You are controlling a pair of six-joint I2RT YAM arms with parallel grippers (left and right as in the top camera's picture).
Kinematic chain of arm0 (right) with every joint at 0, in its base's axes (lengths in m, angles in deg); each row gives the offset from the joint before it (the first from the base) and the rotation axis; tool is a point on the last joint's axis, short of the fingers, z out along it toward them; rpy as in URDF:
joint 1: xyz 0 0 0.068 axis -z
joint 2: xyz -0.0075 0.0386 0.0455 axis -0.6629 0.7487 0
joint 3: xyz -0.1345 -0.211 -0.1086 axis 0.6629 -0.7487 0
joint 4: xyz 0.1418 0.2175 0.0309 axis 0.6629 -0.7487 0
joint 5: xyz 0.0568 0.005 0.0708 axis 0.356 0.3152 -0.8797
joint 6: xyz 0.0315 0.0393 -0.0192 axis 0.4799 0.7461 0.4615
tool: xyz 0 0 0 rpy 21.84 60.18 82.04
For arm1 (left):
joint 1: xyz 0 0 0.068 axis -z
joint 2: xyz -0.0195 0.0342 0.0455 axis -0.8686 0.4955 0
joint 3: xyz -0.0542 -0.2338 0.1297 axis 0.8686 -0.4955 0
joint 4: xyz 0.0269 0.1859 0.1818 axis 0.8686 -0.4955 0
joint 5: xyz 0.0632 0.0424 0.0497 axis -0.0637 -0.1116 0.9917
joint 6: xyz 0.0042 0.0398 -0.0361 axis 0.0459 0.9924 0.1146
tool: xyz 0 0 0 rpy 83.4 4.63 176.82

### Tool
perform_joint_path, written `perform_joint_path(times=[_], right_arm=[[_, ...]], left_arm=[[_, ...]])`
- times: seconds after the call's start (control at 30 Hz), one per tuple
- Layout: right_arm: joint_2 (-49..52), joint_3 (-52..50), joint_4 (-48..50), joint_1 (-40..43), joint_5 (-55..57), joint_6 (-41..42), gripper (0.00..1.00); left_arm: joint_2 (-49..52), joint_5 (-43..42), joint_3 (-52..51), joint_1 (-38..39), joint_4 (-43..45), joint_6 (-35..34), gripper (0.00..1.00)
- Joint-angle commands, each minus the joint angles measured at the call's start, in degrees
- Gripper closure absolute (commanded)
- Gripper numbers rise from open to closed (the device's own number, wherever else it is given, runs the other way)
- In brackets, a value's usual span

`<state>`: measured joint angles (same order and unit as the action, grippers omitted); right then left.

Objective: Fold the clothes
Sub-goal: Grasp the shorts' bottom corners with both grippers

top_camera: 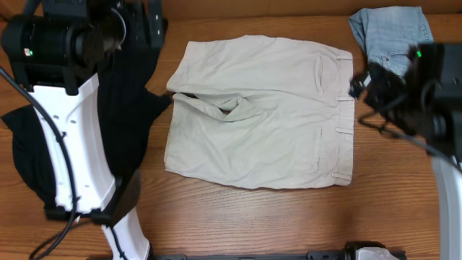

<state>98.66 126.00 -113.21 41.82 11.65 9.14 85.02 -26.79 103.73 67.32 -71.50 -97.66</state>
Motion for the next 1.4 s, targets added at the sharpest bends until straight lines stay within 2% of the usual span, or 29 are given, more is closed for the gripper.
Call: perform_joint_path(times=[0.0, 0.2, 0.33, 0.43, 0.67, 0.83, 1.03, 1.37], right_arm=[[-3.10, -0.66, -4.44, -0.02, 4.42, 4.70, 0.00], [-6.82, -7.32, -8.81, -0.02, 4.52, 7.72, 0.00], [-6.51, -13.55, -7.56, -0.02, 3.02, 10.32, 0.00], [-5.92, -18.82, -4.70, -0.02, 0.79, 10.45, 0.00], [-5.14, -28.09, 0.87, -0.02, -0.96, 10.47, 0.00], [-5.11, -31.19, 2.69, -0.02, -1.01, 10.45, 0.00], [-5.07, -31.74, 3.23, -0.02, 0.28, 10.45, 0.00], [-5.07, -31.76, 4.17, -0.02, 1.36, 10.47, 0.00]], left_arm=[[-7.61, -0.33, -14.29, 0.17, -0.31, -7.08, 0.00], [-17.70, 7.32, -40.37, 0.13, -0.13, -23.50, 0.00], [-19.26, 7.80, -53.92, 0.13, 0.37, -37.75, 0.00], [-19.10, 4.83, -64.08, 0.17, 3.02, -47.58, 0.00], [-18.84, -6.25, -87.93, 0.17, 21.49, -47.84, 0.03], [-18.84, -8.48, -98.55, 0.17, 30.77, -48.54, 0.06], [-18.84, -8.52, -106.97, 0.17, 38.86, -52.65, 0.07], [-18.84, -4.59, -113.55, 0.17, 50.58, -53.00, 0.19]])
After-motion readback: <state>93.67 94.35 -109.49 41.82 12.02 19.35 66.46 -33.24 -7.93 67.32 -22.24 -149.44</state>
